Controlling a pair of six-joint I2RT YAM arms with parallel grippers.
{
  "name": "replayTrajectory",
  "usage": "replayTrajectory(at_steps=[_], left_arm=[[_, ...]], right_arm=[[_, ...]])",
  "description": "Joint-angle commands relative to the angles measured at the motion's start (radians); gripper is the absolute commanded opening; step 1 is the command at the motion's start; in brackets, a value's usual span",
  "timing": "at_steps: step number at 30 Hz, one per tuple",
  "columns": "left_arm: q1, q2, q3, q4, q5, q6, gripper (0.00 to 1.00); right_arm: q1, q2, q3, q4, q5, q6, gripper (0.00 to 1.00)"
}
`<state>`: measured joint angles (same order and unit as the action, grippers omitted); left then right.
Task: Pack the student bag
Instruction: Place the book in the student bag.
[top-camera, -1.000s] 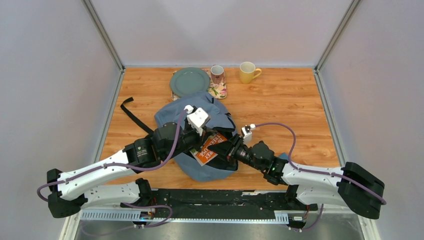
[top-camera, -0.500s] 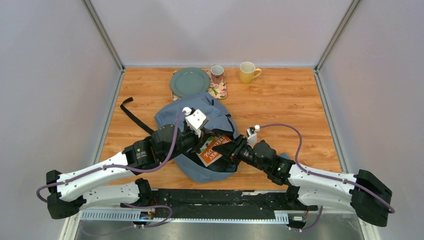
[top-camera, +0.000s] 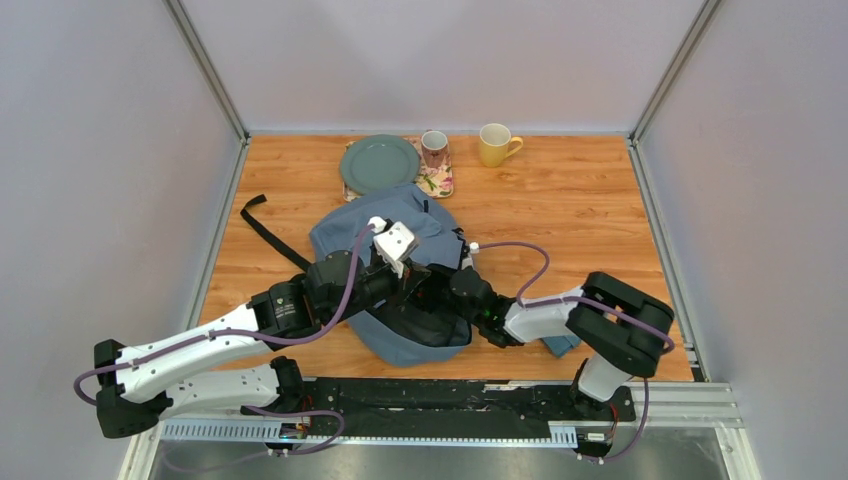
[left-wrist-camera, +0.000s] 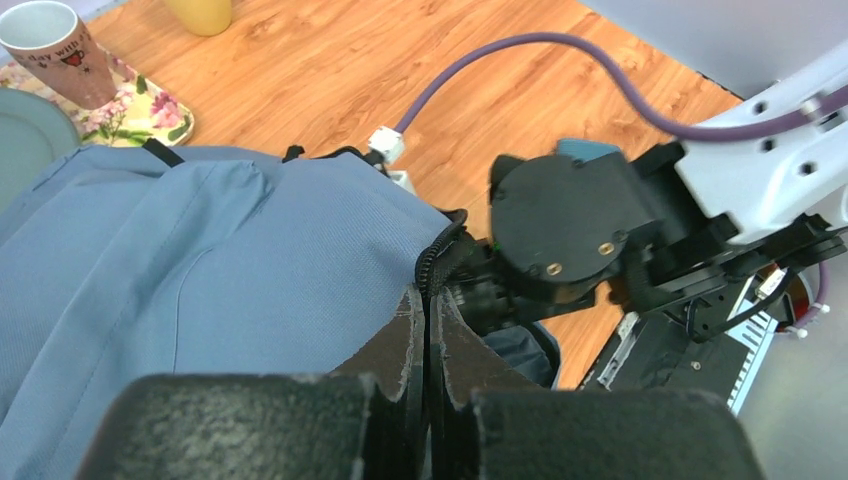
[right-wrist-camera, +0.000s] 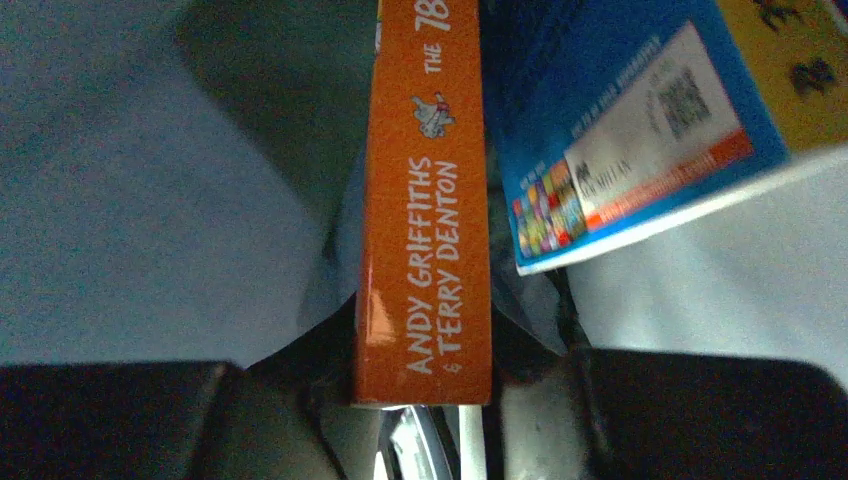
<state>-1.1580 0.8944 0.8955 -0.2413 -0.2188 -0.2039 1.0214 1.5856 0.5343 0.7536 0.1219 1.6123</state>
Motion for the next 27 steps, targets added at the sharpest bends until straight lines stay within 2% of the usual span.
replayTrajectory(at_steps=[1, 3, 11, 13, 16, 19, 23, 25, 26, 27], left_arm=[[-0.006, -0.032, 0.014, 0.102, 0.041, -0.042, 0.00], [-0.006, -0.040, 0.014, 0.096, 0.039, -0.049, 0.00], [-0.006, -0.058, -0.004, 0.083, 0.032, -0.068, 0.00], [-0.006, -0.060, -0.007, 0.086, 0.032, -0.075, 0.00], [-0.006, -0.057, 0.000, 0.080, 0.042, -0.081, 0.00], [-0.005, -0.058, -0.001, 0.073, 0.039, -0.084, 0.00], [-0.006, -0.060, -0.003, 0.062, 0.035, -0.089, 0.00], [-0.006, -0.060, -0.006, 0.051, 0.033, -0.092, 0.00], [-0.006, -0.058, -0.006, 0.050, 0.032, -0.094, 0.00], [-0.006, -0.060, -0.010, 0.050, 0.030, -0.095, 0.00]], right_arm=[[0.002, 0.114, 0.093, 0.141, 0.175, 0.106, 0.00], [0.005, 0.123, 0.114, 0.090, 0.222, 0.110, 0.00], [0.006, 0.093, 0.194, -0.284, 0.360, 0.074, 0.03], [0.005, 0.103, 0.239, -0.447, 0.409, 0.066, 0.04], [0.003, 0.125, 0.259, -0.467, 0.429, 0.075, 0.07], [0.000, 0.132, 0.220, -0.413, 0.409, 0.093, 0.18], [-0.001, 0.122, 0.225, -0.467, 0.361, 0.063, 0.49], [-0.001, 0.091, 0.216, -0.479, 0.329, -0.008, 0.54], [-0.001, 0.079, 0.208, -0.485, 0.323, -0.020, 0.63], [-0.003, 0.061, 0.204, -0.488, 0.315, -0.052, 0.66]])
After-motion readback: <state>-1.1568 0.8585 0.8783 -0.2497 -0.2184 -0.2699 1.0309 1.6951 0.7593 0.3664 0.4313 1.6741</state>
